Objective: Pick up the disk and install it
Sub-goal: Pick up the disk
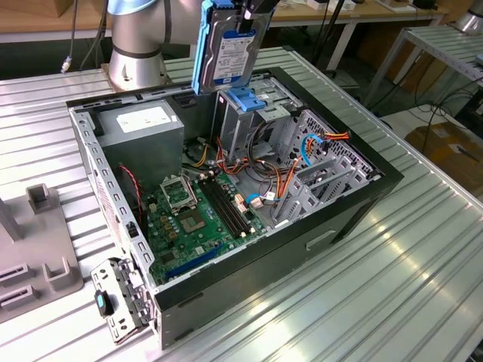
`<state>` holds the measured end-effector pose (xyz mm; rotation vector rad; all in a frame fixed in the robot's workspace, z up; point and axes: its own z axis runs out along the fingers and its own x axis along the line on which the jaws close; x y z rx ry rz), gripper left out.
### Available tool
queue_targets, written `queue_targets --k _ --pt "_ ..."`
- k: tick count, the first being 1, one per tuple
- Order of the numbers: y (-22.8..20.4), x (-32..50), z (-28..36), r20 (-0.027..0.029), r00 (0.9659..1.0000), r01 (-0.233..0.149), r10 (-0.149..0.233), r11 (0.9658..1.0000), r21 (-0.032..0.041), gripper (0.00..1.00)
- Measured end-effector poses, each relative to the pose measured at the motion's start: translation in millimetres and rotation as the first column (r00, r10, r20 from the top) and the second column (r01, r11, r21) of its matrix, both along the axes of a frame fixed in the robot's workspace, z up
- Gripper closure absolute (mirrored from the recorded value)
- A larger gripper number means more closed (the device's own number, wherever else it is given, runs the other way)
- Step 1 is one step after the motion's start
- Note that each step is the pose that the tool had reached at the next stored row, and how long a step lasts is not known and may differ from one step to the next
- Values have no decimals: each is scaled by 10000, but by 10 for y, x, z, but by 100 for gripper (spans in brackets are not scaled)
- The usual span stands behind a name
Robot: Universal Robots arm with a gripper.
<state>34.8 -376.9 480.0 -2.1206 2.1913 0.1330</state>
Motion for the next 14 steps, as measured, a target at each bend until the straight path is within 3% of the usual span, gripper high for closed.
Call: queue_targets --k 14 --pt "0 32 0 0 10000 1 -1 10000 0 65"
